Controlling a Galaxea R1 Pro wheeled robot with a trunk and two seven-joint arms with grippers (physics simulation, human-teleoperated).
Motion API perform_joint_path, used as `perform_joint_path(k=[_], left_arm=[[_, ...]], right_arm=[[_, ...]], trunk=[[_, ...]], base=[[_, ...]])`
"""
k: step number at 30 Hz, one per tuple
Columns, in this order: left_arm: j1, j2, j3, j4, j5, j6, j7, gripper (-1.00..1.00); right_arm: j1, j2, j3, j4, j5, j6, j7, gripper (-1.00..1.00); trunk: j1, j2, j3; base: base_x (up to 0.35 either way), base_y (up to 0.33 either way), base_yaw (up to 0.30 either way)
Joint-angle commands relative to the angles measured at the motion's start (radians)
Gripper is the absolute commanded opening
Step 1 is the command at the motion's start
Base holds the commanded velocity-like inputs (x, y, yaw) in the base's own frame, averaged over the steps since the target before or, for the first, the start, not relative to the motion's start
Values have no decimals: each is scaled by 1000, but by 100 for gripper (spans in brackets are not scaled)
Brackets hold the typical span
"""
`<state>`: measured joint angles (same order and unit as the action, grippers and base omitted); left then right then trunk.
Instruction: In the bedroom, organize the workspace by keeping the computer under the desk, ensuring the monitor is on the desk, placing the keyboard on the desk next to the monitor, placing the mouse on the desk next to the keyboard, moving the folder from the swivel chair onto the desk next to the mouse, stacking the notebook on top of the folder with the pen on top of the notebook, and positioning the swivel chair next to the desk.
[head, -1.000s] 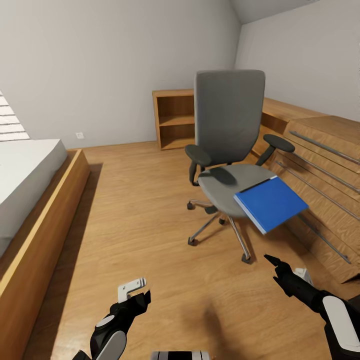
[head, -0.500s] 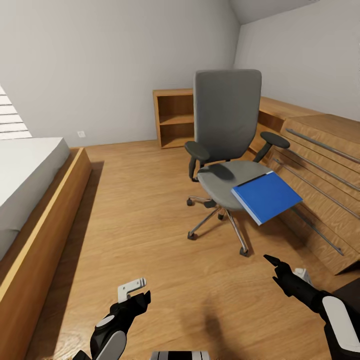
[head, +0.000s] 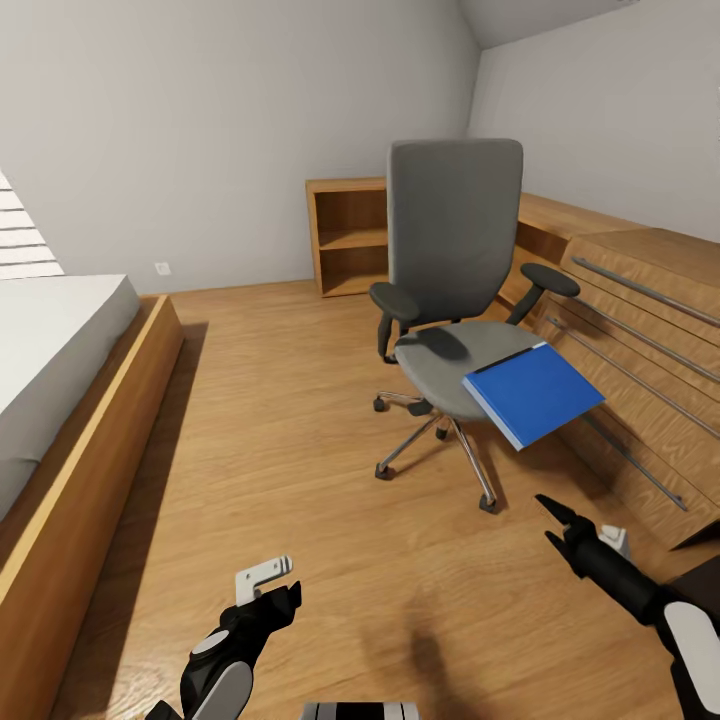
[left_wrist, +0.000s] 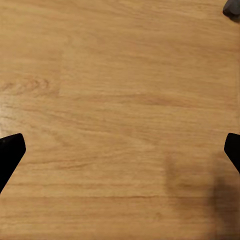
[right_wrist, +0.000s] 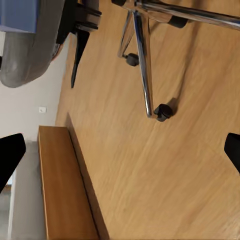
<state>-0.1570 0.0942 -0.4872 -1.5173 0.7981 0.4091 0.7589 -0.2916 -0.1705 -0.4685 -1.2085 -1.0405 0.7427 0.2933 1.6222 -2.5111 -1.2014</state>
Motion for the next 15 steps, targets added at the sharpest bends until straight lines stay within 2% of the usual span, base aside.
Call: perform_joint_path(k=[1,5,15], left_arm=[[-1,1,-2,-1,6,2,8,100],[-1,1,-2,-1,6,2,8,100],[-1,1,-2,-1,6,2,8,100]], right_arm=[[1,-4,-2,0,2,6,26,100],[9,-21,-2,4,1,5,102,100],[13,-29,-2,21,2,6,162,100]], trunk=[[0,0,-1],[0,0,-1],[0,0,-1]], base=[[0,0,0],[0,0,0],[0,0,0]])
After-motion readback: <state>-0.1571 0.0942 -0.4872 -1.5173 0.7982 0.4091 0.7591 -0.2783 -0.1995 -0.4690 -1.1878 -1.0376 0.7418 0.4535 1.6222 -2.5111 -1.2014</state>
